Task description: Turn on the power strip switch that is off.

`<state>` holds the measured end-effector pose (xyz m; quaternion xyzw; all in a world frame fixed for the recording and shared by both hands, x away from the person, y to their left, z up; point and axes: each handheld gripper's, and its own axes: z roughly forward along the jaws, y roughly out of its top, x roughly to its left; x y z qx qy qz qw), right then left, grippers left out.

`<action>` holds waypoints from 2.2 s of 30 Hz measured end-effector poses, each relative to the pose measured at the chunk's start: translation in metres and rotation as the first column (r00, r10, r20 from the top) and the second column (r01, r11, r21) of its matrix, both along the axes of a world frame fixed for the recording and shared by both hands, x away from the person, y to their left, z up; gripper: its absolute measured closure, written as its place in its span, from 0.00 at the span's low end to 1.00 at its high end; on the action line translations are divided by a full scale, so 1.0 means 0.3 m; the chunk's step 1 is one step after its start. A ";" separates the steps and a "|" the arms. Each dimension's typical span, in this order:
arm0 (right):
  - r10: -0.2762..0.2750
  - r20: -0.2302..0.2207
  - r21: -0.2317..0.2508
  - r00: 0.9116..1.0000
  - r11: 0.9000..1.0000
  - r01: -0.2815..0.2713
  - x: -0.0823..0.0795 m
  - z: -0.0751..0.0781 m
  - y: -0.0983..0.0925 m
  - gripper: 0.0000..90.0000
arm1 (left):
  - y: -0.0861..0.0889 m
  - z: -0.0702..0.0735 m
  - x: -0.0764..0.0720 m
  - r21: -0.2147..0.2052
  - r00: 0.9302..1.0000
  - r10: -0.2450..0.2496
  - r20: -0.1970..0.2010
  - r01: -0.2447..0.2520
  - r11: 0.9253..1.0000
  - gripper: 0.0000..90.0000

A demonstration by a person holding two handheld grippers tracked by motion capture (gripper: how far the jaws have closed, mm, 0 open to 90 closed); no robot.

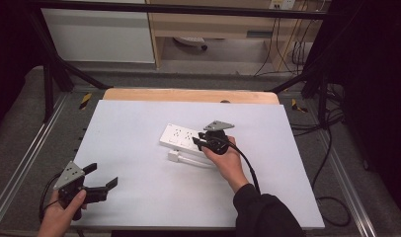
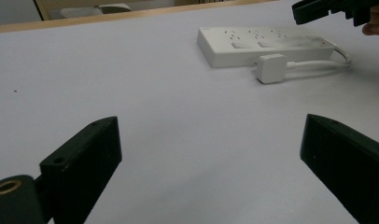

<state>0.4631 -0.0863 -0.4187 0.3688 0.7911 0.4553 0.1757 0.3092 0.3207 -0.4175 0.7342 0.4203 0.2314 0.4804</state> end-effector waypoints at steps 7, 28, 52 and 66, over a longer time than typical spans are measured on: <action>0.019 0.009 -0.013 1.000 1.000 -0.019 -0.002 -0.020 0.006 0.89 | 0.000 0.000 0.000 0.000 1.000 -0.001 0.000 0.001 1.000 0.06; 0.033 0.002 -0.043 0.999 0.999 -0.033 -0.012 -0.044 0.007 1.00 | 0.000 0.000 0.000 0.001 1.000 -0.001 0.002 0.001 1.000 0.06; 0.020 0.019 -0.045 1.000 0.999 -0.020 -0.022 -0.077 -0.005 1.00 | 0.001 0.000 0.000 0.003 1.000 -0.001 0.003 0.001 1.000 0.06; 0.010 0.023 -0.040 1.000 0.999 -0.009 -0.024 -0.085 -0.013 1.00 | 0.000 0.000 0.000 0.003 1.000 -0.002 0.003 0.002 1.000 0.06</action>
